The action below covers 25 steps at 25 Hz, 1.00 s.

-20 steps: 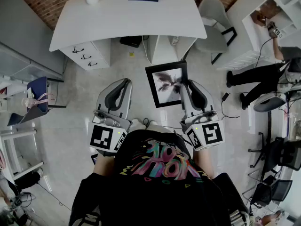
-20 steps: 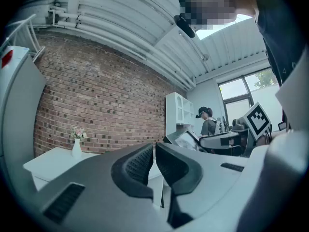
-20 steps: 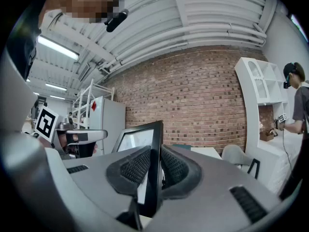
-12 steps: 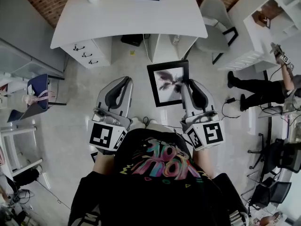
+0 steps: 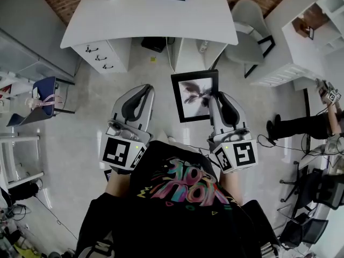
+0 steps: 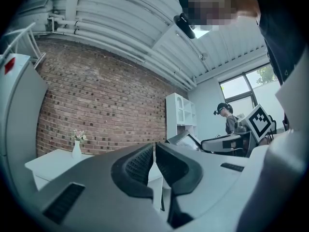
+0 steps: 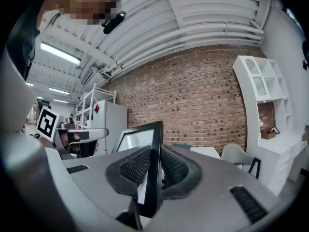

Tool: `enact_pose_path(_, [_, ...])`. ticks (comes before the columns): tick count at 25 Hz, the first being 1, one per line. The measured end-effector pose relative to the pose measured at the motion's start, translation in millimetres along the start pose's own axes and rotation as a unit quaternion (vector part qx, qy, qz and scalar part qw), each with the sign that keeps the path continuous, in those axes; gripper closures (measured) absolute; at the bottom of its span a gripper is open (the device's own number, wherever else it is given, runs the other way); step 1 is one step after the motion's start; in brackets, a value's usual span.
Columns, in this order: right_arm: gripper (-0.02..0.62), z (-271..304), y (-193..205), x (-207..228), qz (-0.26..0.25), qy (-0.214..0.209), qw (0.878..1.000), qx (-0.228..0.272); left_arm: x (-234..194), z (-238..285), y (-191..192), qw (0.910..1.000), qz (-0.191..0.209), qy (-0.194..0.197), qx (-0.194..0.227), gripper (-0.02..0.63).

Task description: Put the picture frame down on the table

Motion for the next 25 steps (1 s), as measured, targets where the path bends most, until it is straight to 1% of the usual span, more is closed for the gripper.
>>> enact_pose_path(6, [0.508, -4, 9, 25, 0.010, -0.005, 1.000, -0.008, 16, 16, 4, 0.9999, 0.001, -0.007, -0.010, 0.571])
enact_pose_path(11, [0.508, 24, 12, 40, 0.014, -0.009, 1.000, -0.013, 1, 40, 7, 0.9999, 0.002, -0.012, -0.011, 0.571])
enact_pose_path(17, [0.508, 90, 11, 57, 0.013, -0.015, 1.000, -0.020, -50, 84, 9, 0.9997, -0.002, -0.021, -0.009, 0.571])
enact_pose_path(21, [0.508, 152, 6, 71, 0.015, -0.024, 0.999, -0.028, -94, 122, 5, 0.9995, -0.002, -0.030, -0.008, 0.571])
enact_pose_path(25, [0.508, 219, 0, 87, 0.023, -0.033, 0.999, -0.034, -146, 163, -2, 0.9993, -0.005, -0.034, -0.016, 0.571])
Point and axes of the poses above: the fingertips, and each gripper's own axes: z forward along the fingers, x to its right, y out of its underside, the point moved 10 cm from there along -z, backward along the fingers, and after that the axes turned 4 degrees about -z, right-handed, at the moved point
